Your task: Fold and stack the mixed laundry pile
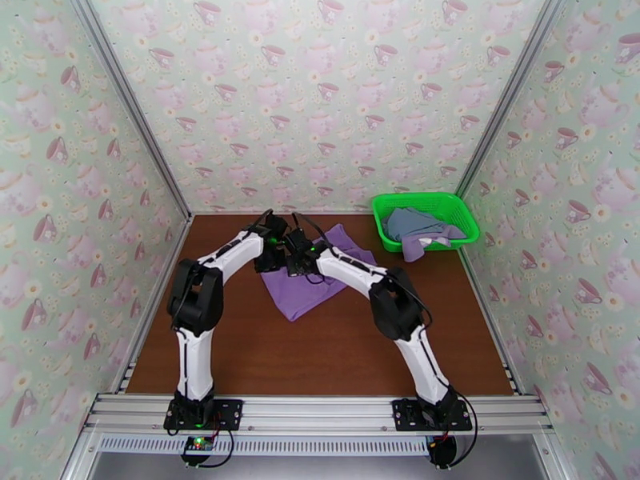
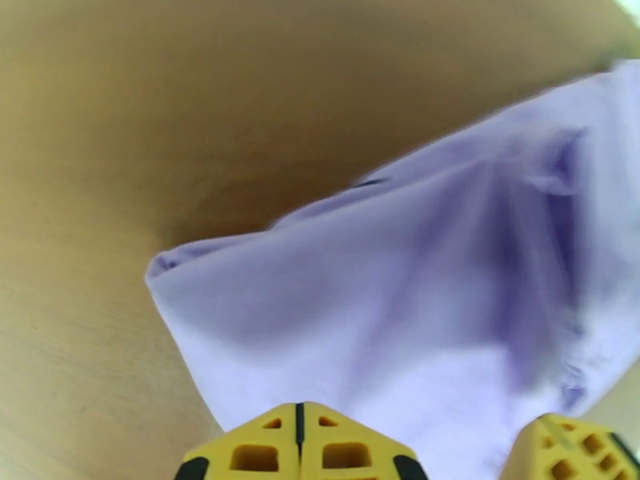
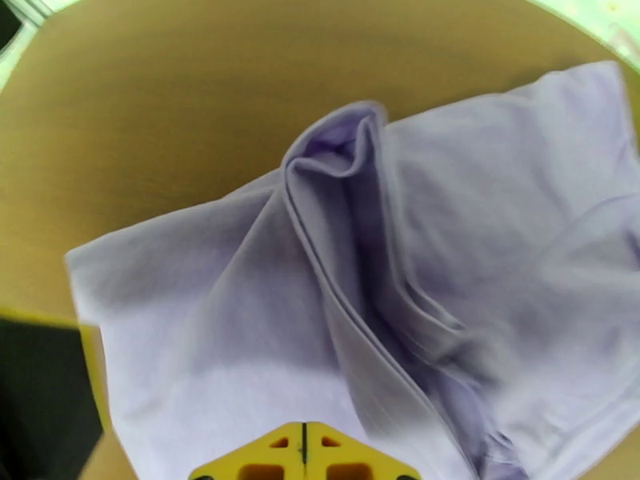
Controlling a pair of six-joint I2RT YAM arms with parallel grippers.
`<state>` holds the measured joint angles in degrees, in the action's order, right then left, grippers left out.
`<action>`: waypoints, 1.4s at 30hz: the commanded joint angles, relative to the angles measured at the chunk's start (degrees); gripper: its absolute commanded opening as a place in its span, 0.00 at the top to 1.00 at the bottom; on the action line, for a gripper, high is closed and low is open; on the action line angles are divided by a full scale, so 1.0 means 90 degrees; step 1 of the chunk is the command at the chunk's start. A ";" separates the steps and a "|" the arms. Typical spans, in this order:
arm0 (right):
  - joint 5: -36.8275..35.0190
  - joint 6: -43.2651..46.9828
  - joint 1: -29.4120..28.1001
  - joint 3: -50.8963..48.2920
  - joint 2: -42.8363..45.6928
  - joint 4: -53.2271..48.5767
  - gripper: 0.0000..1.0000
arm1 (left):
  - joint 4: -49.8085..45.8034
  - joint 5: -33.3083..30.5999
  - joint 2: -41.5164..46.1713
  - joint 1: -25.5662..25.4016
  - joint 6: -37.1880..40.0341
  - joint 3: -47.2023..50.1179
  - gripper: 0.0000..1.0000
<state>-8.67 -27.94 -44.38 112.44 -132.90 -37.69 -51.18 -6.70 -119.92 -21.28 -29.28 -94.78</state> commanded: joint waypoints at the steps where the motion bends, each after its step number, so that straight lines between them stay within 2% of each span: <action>1: 0.0241 -0.0290 0.0203 0.0304 -0.0370 -0.0158 1.00 | 0.0488 -0.0270 -0.0169 -0.0009 -0.0270 0.0142 1.00; 5: -0.0110 -0.0454 0.0449 -0.0229 -0.0273 -0.0022 1.00 | 0.0697 -0.0461 -0.0326 0.0079 -0.0369 0.0405 1.00; 9: -0.0449 -0.0591 0.0633 -0.1430 0.0295 0.0349 1.00 | 0.0953 -0.0478 -0.0410 0.0219 -0.0361 0.0580 1.00; 16: 0.0044 -0.0987 0.0687 -0.3039 0.0884 0.1182 1.00 | 0.1259 -0.0146 -0.0989 0.0334 0.0069 0.0007 1.00; 23: 0.0668 -0.1446 0.0554 -0.3389 0.1139 0.1398 1.00 | 0.0883 0.0192 -0.1955 0.0357 0.0663 -0.1669 1.00; 28: 0.0934 -0.2178 0.0240 -0.3826 0.1398 0.1914 1.00 | 0.0397 0.0281 -0.2591 0.0363 0.1104 -0.2916 1.00; 32: 0.0625 -0.2227 0.0155 -0.3733 0.1540 0.1823 1.00 | 0.0382 0.0491 -0.2565 0.0362 0.1303 -0.3138 1.00; 36: 0.0238 -0.1841 0.0253 -0.3378 0.1782 0.1331 1.00 | 0.0777 0.0609 -0.1746 0.0343 0.1349 -0.2601 0.99; 38: 0.0150 -0.1584 0.0320 -0.3222 0.1960 0.1145 1.00 | 0.1023 0.0615 -0.1102 0.0323 0.1375 -0.2174 0.88; 42: 0.0173 -0.0814 0.0530 -0.2796 0.2285 0.0581 0.86 | 0.1484 0.0523 0.0541 0.0260 0.1373 -0.1072 0.61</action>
<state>-5.76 -41.39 -40.97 83.29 -116.77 -26.83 -42.63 -1.96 -128.05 -18.79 -17.58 -107.66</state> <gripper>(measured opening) 0.104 0.341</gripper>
